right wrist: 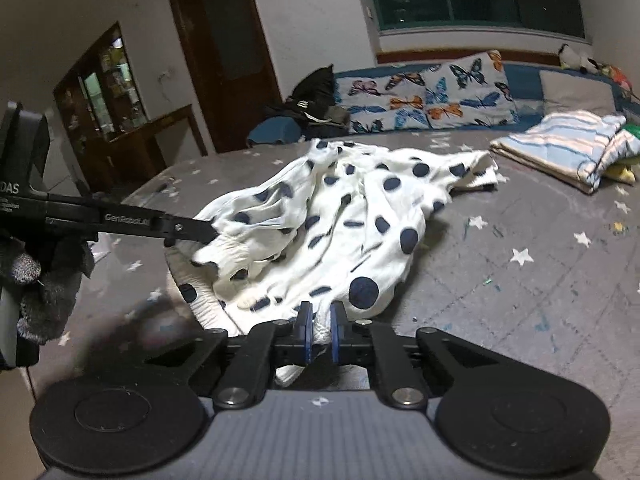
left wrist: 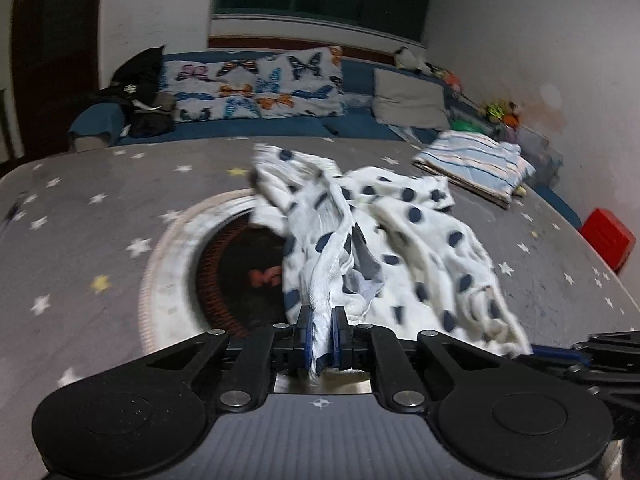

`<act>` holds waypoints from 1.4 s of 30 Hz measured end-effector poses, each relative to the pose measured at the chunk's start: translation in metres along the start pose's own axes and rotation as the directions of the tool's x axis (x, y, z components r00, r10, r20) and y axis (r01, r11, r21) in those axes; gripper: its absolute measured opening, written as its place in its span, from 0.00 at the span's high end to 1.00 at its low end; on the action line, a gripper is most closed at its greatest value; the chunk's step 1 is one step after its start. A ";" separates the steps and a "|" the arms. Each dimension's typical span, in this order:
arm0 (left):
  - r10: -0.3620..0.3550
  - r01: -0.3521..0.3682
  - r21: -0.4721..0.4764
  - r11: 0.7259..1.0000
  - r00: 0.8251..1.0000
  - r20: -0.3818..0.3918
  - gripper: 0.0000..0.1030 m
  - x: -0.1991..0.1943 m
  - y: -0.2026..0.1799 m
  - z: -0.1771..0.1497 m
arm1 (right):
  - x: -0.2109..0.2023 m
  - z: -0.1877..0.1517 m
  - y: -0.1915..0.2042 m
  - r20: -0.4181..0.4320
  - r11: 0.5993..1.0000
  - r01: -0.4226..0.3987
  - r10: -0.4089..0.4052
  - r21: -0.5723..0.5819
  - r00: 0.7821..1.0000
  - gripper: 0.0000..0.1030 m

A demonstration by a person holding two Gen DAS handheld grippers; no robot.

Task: Fold clothes

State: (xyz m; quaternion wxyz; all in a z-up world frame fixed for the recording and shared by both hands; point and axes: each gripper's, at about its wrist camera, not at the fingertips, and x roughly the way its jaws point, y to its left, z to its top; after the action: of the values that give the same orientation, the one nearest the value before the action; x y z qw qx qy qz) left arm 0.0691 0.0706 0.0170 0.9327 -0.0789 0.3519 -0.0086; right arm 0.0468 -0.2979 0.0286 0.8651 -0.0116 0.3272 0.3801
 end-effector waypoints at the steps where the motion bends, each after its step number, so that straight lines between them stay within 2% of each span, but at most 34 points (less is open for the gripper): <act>1: -0.002 0.002 -0.012 1.000 1.000 -0.001 0.90 -0.007 0.005 -0.003 | -0.006 0.000 0.001 0.000 1.000 -0.013 0.013 -0.007 1.000 0.92; 7: -0.035 0.033 -0.052 0.998 0.999 -0.032 0.90 -0.047 0.022 -0.029 | -0.041 -0.008 0.014 -0.034 0.994 -0.090 0.088 -0.064 0.996 0.92; 11: -0.054 0.050 -0.068 0.996 0.996 -0.064 0.90 -0.077 0.030 -0.054 | -0.067 -0.018 0.024 -0.088 0.984 -0.152 0.143 -0.096 0.986 0.92; 15: -0.070 0.062 -0.069 0.996 0.990 -0.123 0.90 -0.098 0.031 -0.079 | -0.089 -0.032 0.034 -0.166 0.968 -0.213 0.191 -0.130 0.967 0.92; 18: -0.068 0.060 -0.053 0.997 0.983 -0.172 0.90 -0.105 0.032 -0.094 | -0.100 -0.042 0.040 -0.242 0.954 -0.265 0.227 -0.138 0.943 0.93; 20: -0.069 0.061 -0.044 0.997 0.975 -0.210 0.90 -0.106 0.034 -0.102 | -0.103 -0.044 0.039 -0.274 0.953 -0.269 0.225 -0.138 0.935 0.92; 21: -0.064 0.057 -0.039 0.998 0.974 -0.219 0.86 -0.107 0.035 -0.103 | -0.104 -0.045 0.039 -0.290 0.953 -0.271 0.223 -0.137 0.931 0.91; 24: -0.062 0.058 -0.025 0.998 0.976 -0.208 0.84 -0.113 0.039 -0.096 | -0.107 -0.035 0.028 -0.267 0.964 -0.227 0.184 -0.139 0.946 0.89; 27: -0.057 0.058 0.003 0.998 0.986 -0.157 0.62 -0.121 0.039 -0.085 | -0.102 -0.017 0.011 -0.219 0.979 -0.165 0.135 -0.124 0.966 0.89; 28: -0.051 0.054 0.016 0.998 0.990 -0.135 0.60 -0.124 0.038 -0.080 | -0.094 -0.010 0.003 -0.205 0.983 -0.143 0.117 -0.118 0.972 0.87; 30: -0.044 0.047 0.022 0.999 0.994 -0.103 0.60 -0.123 0.040 -0.072 | -0.079 0.004 -0.013 -0.180 0.989 -0.100 0.080 -0.105 0.981 0.85; 35: -0.051 0.051 0.000 0.999 0.995 -0.086 0.60 -0.098 0.041 -0.057 | -0.039 0.038 -0.053 -0.123 0.998 0.003 -0.011 -0.066 0.992 0.80; 36: -0.052 0.052 -0.004 0.999 0.995 -0.083 0.58 -0.092 0.042 -0.054 | -0.030 0.044 -0.061 -0.117 0.998 0.020 -0.026 -0.056 0.993 0.76; 42: -0.063 0.062 -0.008 0.998 0.989 -0.136 0.53 -0.043 0.034 -0.038 | 0.033 0.079 -0.103 -0.111 0.996 0.089 -0.087 0.019 0.990 0.69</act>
State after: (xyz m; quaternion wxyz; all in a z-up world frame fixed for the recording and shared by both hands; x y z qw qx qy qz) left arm 0.0100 0.1023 0.0120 0.9056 -0.0910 0.4121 -0.0423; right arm 0.1756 -0.3288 0.0483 0.8617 -0.0366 0.3779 0.3365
